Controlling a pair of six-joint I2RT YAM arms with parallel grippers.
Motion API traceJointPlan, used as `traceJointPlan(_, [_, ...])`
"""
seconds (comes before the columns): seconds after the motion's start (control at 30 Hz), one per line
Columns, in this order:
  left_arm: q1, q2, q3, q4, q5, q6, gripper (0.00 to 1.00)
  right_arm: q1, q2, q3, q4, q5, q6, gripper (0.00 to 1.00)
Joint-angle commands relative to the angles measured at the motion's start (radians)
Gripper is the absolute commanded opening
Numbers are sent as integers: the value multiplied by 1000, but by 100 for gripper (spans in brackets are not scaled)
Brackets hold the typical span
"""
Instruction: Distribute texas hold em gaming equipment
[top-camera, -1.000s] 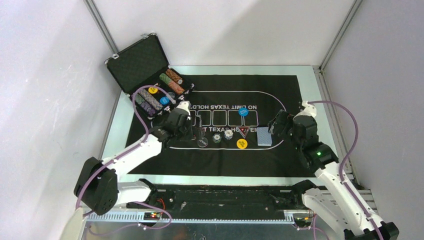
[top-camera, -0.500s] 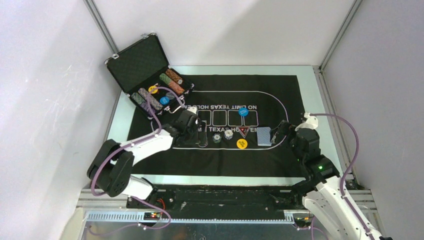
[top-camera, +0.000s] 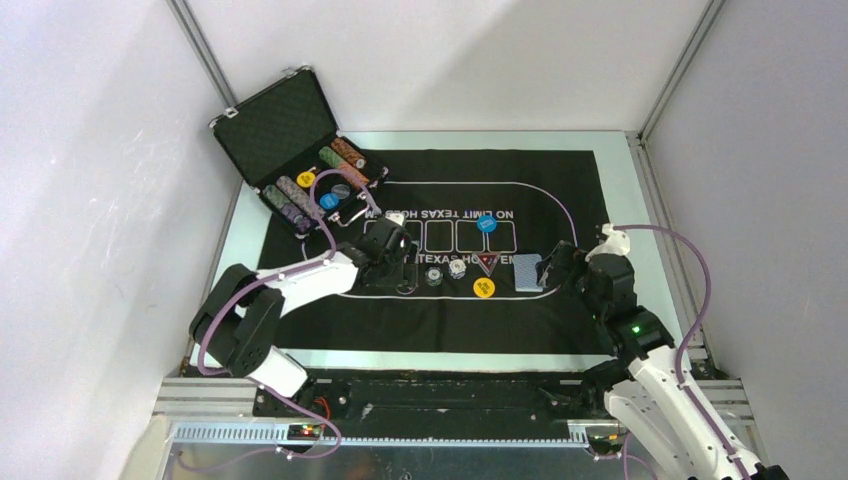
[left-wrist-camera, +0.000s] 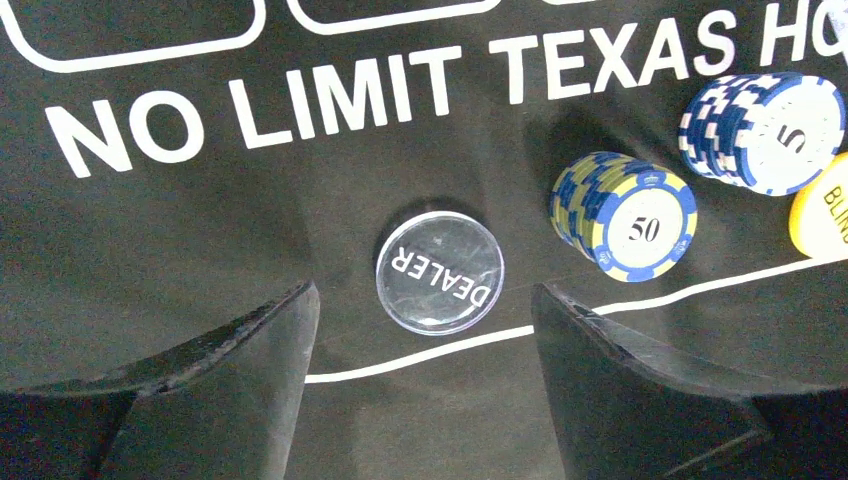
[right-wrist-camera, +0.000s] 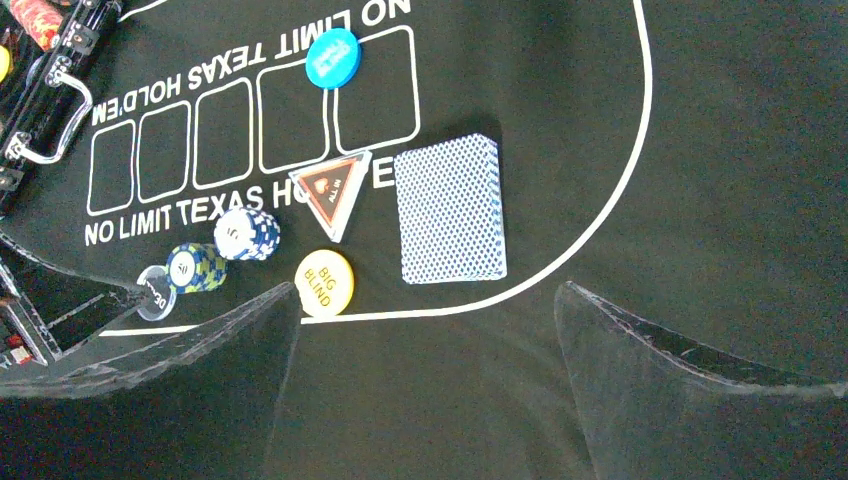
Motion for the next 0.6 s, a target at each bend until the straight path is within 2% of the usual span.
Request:
traceJointPlan(0.0, [-9, 8, 37, -8, -37, 21, 83, -4, -7, -5, 40, -20, -15, 100])
traceJointPlan(0.57, [-41, 110, 98, -36, -35, 47, 79, -6, 10, -11, 44, -21, -14, 100])
